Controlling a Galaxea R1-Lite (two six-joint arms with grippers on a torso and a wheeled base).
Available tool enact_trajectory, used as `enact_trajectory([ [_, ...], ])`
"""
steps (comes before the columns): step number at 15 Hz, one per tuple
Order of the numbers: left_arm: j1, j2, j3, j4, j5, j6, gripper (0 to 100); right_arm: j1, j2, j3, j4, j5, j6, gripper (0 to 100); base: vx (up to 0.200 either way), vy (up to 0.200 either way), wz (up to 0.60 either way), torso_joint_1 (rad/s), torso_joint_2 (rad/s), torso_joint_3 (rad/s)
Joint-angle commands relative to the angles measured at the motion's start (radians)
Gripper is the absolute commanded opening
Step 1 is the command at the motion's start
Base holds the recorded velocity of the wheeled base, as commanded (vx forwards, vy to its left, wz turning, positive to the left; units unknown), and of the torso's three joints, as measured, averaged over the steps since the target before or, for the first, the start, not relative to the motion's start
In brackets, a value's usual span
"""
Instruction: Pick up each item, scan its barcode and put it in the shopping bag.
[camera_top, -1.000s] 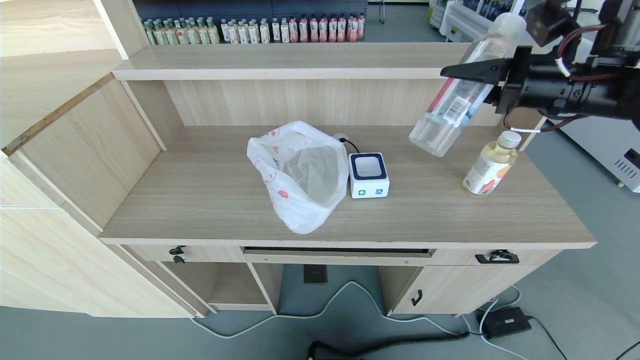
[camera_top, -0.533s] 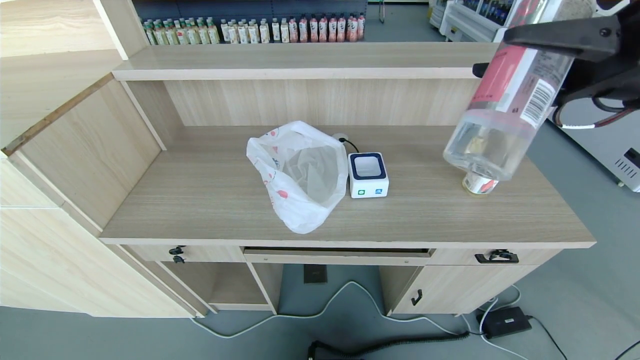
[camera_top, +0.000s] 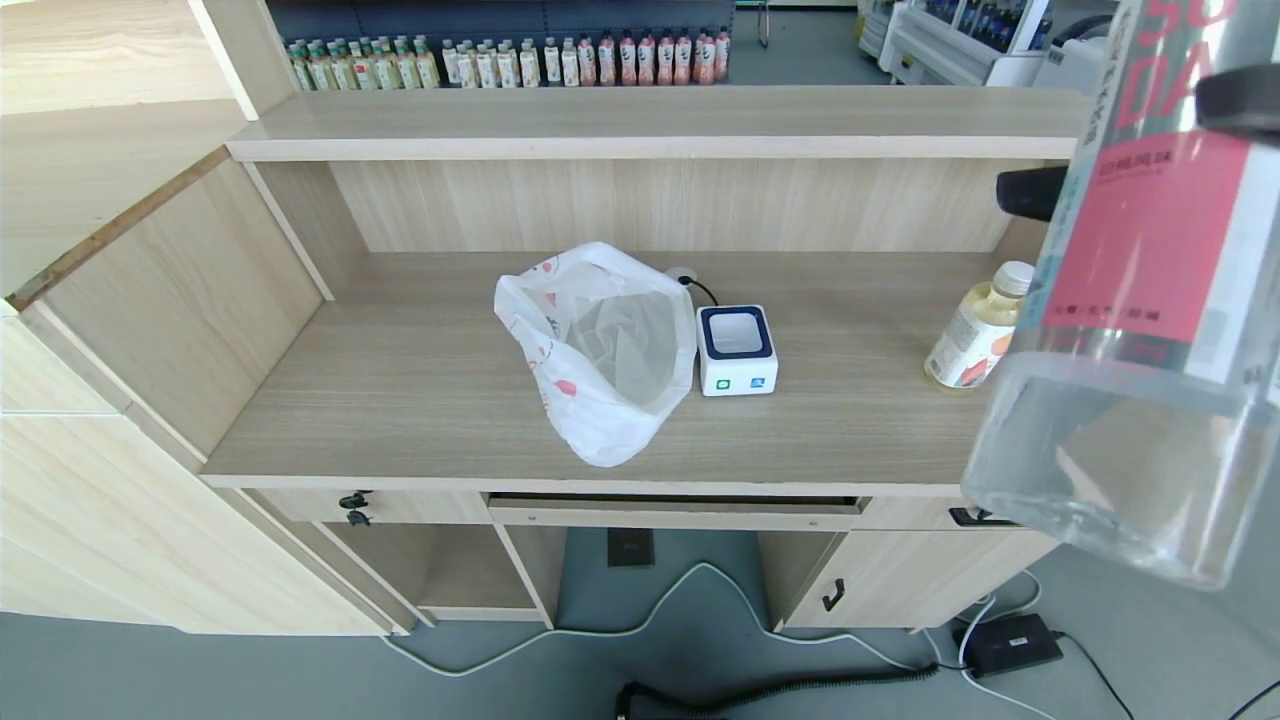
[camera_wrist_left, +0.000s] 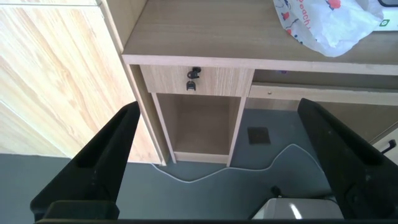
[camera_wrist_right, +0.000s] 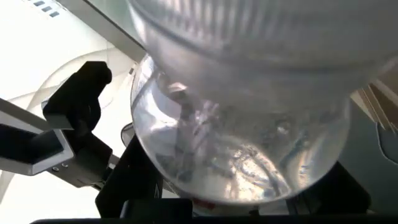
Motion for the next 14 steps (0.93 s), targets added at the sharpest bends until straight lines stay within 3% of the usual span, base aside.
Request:
enact_trajectory([
  [1,0.000,0.000,0.000,-0.001,0.000,0.000,100,0.013,-0.064,0.066,0.000,-0.011,-0.003,0,0.000,0.000,0.00,0.000,0.00,0.000],
  [7,0.000,0.000,0.000,-0.001,0.000,0.000,100,0.034,-0.079,0.075,0.000,-0.169,-0.004,0,0.000,0.000,0.00,0.000,0.00,0.000],
  [11,0.000,0.000,0.000,-0.001,0.000,0.000,100,0.171,-0.059,0.067,0.006,-0.486,-0.003,0,0.000,0.000,0.00,0.000,0.00,0.000],
  [14,0.000,0.000,0.000,-0.001,0.000,0.000,100,0.241,-0.071,0.061,0.060,-0.520,0.002,0,0.000,0.000,0.00,0.000,0.00,0.000],
])
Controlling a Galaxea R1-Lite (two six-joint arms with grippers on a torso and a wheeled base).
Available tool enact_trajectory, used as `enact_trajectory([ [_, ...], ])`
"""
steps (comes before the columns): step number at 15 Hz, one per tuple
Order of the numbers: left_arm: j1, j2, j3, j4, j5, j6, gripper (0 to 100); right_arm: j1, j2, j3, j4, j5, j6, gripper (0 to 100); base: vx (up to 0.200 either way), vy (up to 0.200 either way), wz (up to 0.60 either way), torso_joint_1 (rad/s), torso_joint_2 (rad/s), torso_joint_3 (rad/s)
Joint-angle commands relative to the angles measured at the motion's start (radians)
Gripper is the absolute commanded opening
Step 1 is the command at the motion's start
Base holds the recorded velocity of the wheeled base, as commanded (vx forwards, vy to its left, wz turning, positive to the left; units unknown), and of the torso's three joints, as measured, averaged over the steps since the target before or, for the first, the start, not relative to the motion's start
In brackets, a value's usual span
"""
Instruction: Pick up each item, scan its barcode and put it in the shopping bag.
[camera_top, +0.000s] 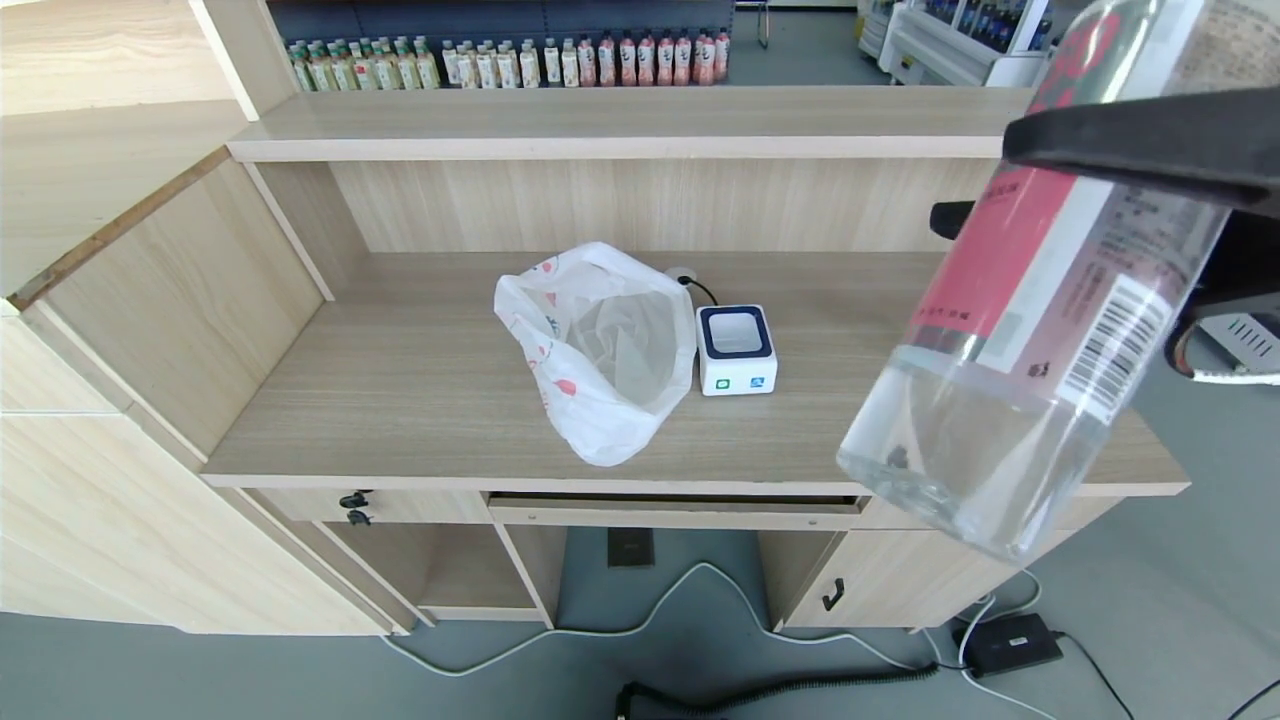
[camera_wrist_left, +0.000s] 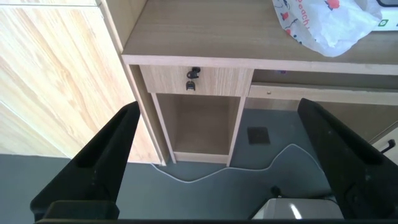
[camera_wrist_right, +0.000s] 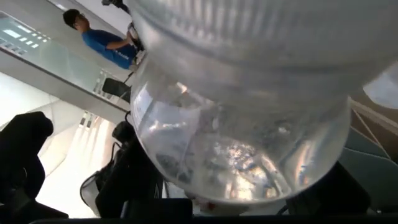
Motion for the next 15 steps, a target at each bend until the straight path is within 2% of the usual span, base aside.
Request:
enact_trajectory([
  [1,0.000,0.000,0.000,0.001,0.001,0.000,100,0.063,-0.005,-0.021,0.038,0.001,0.000,0,0.000,0.000,0.00,0.000,0.00,0.000],
  [5,0.000,0.000,0.000,-0.001,0.001,0.000,100,0.122,0.015,-0.070,0.098,-0.001,-0.003,0,0.000,0.000,0.00,0.000,0.00,0.000],
  [15,0.000,0.000,0.000,-0.001,0.001,0.000,100,0.128,0.013,-0.127,0.259,-0.021,-0.006,0,0.000,0.000,0.00,0.000,0.00,0.000],
])
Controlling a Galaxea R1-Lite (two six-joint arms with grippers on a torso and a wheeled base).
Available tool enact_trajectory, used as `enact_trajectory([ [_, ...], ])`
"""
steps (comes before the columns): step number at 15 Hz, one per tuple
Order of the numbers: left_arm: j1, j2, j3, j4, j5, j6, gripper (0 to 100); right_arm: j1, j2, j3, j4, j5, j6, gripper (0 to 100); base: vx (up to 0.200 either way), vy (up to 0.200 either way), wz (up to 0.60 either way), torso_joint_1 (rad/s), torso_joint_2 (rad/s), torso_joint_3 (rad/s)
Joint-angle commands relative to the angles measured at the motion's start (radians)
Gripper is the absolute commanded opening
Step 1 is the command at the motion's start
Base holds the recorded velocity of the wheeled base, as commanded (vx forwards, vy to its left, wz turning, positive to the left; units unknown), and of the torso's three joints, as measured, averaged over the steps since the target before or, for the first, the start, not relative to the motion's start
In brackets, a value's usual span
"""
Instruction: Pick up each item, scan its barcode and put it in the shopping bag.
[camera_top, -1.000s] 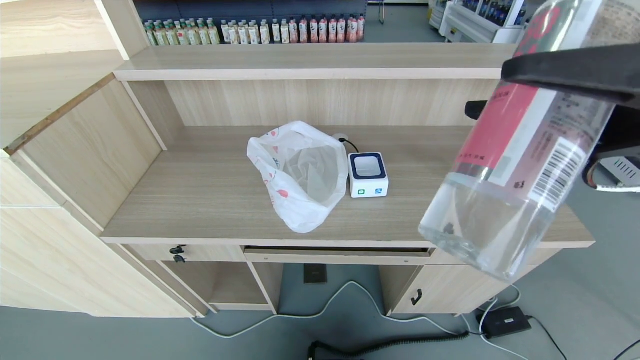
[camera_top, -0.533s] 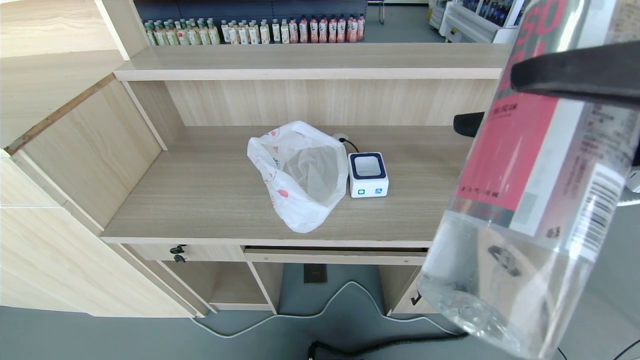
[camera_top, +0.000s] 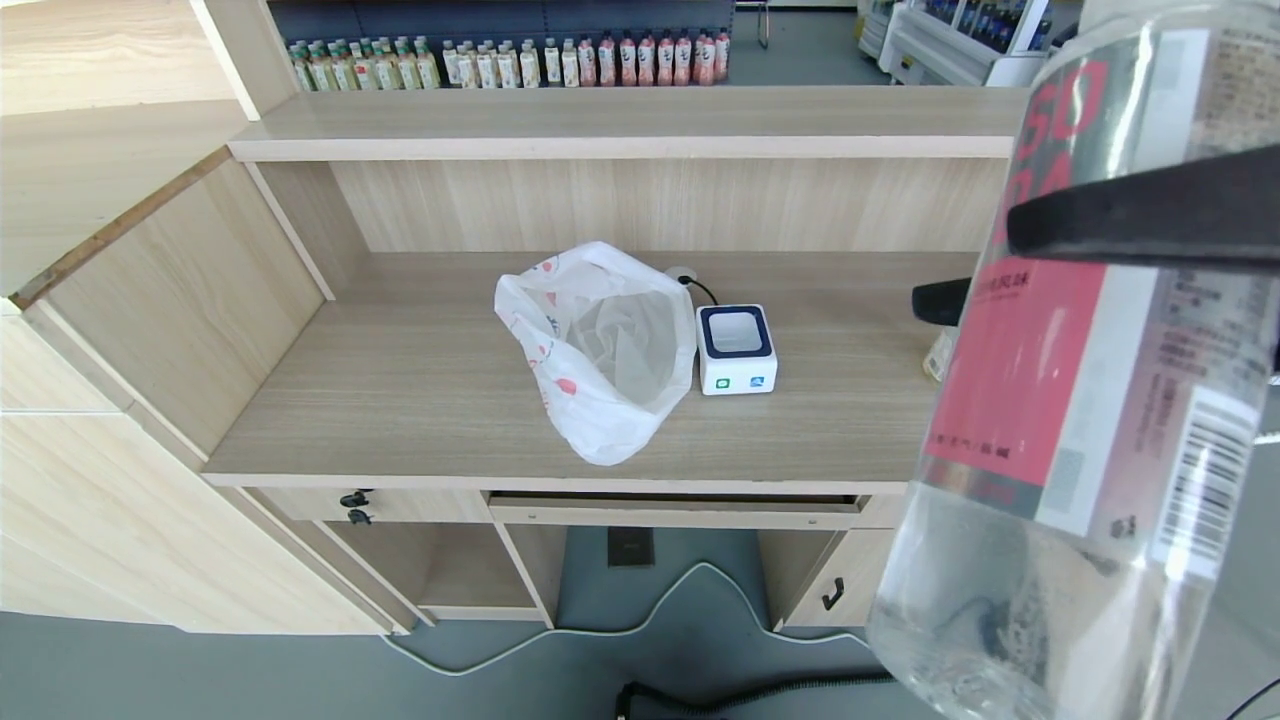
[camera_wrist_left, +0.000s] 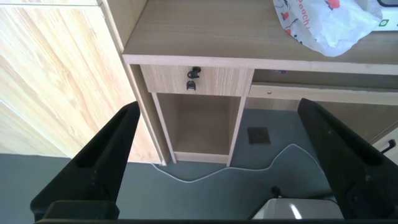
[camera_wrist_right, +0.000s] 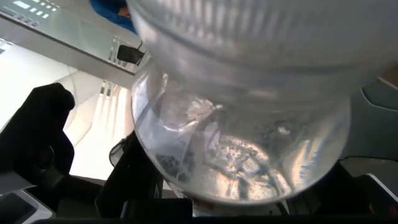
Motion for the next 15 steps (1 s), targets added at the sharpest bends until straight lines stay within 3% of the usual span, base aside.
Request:
enact_trajectory([
  [1,0.000,0.000,0.000,-0.001,0.000,0.000,100,0.002,0.002,-0.008,0.000,0.001,0.000,0,0.000,0.000,0.00,0.000,0.00,0.000],
  [8,0.000,0.000,0.000,-0.001,0.000,0.000,100,0.001,-0.024,0.003,0.010,-0.004,0.000,0,0.000,0.000,0.00,0.000,0.00,0.000],
  [10,0.000,0.000,0.000,-0.001,0.000,0.000,100,-0.013,-0.012,0.000,0.003,-0.058,-0.032,0,0.000,0.000,0.00,0.000,0.00,0.000],
  [11,0.000,0.000,0.000,0.001,0.000,0.000,100,-0.058,0.020,-0.011,0.000,-0.119,-0.108,0,0.000,0.000,0.00,0.000,0.00,0.000],
  [14,0.000,0.000,0.000,0.001,0.000,0.000,100,-0.272,0.103,0.005,-0.062,-0.150,-0.385,0,0.000,0.000,0.00,0.000,0.00,0.000],
  [15,0.000,0.000,0.000,-0.001,0.000,0.000,100,-0.391,0.157,0.020,-0.089,-0.212,-0.577,0,0.000,0.000,0.00,0.000,0.00,0.000],
])
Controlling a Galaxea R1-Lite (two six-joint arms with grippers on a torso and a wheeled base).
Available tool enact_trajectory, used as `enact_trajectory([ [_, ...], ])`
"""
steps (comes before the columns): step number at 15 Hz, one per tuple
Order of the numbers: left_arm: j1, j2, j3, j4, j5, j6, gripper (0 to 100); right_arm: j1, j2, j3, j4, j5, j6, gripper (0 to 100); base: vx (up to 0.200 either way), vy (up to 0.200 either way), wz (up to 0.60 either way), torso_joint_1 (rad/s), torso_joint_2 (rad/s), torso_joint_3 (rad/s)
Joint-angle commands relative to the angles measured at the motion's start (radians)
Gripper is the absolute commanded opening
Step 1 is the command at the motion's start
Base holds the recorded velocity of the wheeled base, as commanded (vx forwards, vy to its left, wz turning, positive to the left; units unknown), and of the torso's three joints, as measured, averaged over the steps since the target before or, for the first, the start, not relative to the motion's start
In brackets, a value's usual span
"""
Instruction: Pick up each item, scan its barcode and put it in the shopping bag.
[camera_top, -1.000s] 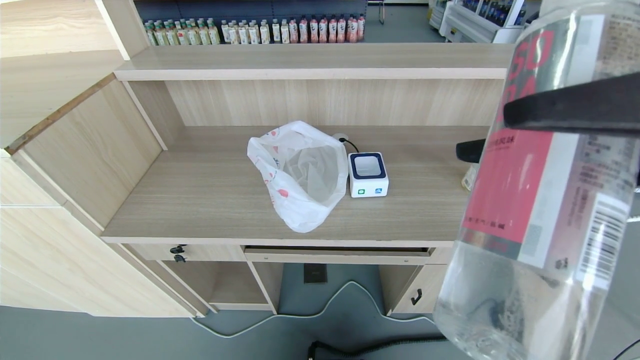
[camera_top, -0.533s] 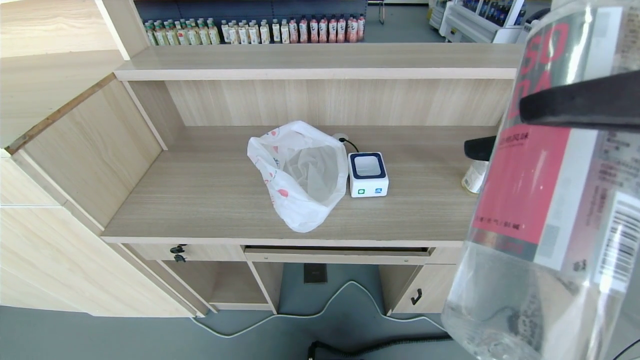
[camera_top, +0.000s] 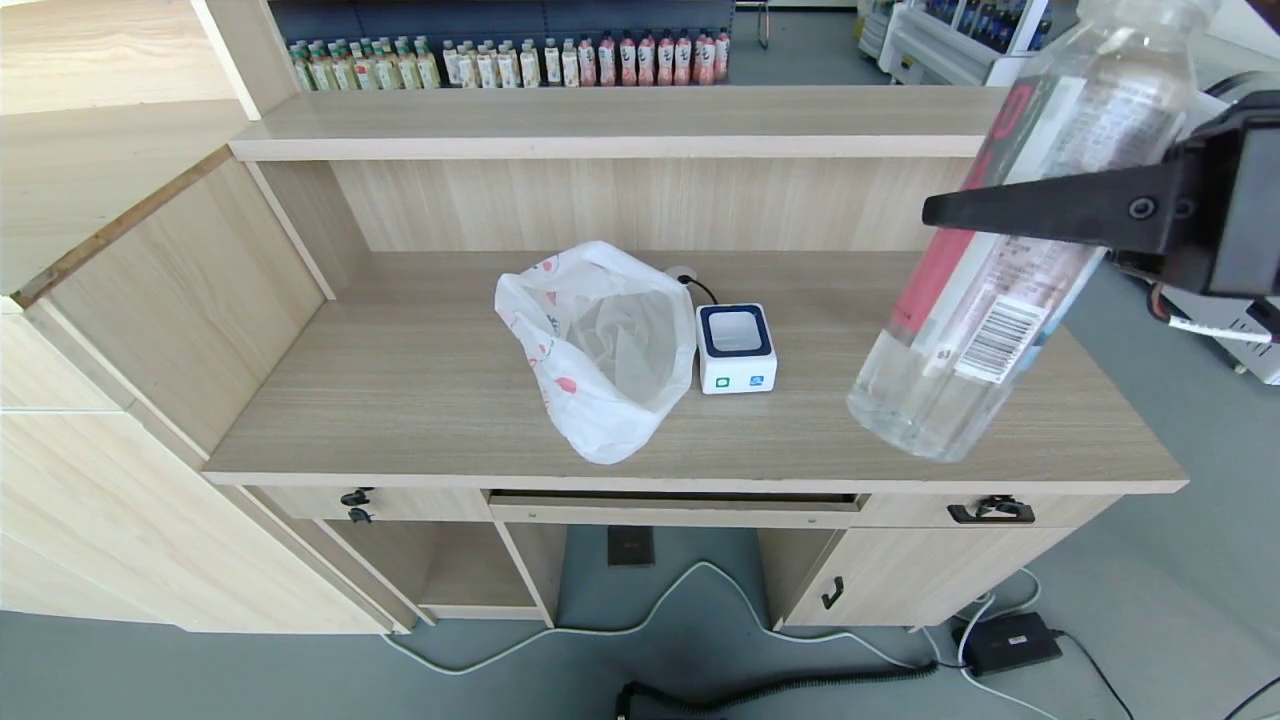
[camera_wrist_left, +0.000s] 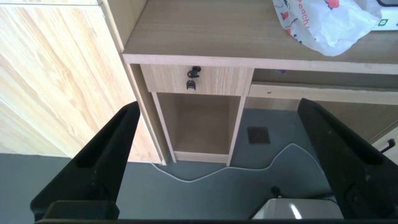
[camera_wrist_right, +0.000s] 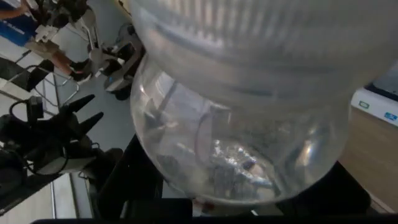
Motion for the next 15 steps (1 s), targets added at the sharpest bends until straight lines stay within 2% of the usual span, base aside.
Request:
enact_trajectory([
  [1,0.000,0.000,0.000,0.001,0.000,0.000,100,-0.236,0.123,0.056,-0.066,-0.090,-0.278,0,0.000,0.000,0.00,0.000,0.00,0.000],
  [2,0.000,0.000,0.000,0.001,0.000,0.000,100,-0.283,0.128,0.092,-0.097,-0.087,-0.340,0,0.000,0.000,0.00,0.000,0.00,0.000],
  [6,0.000,0.000,0.000,-0.001,0.000,0.000,100,-0.489,0.227,0.141,-0.207,-0.061,-0.892,0,0.000,0.000,0.00,0.000,0.00,0.000],
  [8,0.000,0.000,0.000,-0.001,0.000,0.000,100,-0.524,0.272,0.145,-0.276,-0.021,-1.001,0,0.000,0.000,0.00,0.000,0.00,0.000],
  [10,0.000,0.000,0.000,-0.001,0.000,0.000,100,-0.559,0.327,0.145,-0.428,0.001,-1.171,0,0.000,0.000,0.00,0.000,0.00,0.000],
  [12,0.000,0.000,0.000,0.001,0.000,0.000,100,-0.572,0.393,0.130,-0.537,0.123,-1.234,0,0.000,0.000,0.00,0.000,0.00,0.000],
  [15,0.000,0.000,0.000,0.001,0.000,0.000,100,-0.559,0.439,0.121,-0.628,0.258,-1.334,0,0.000,0.000,0.00,0.000,0.00,0.000],
])
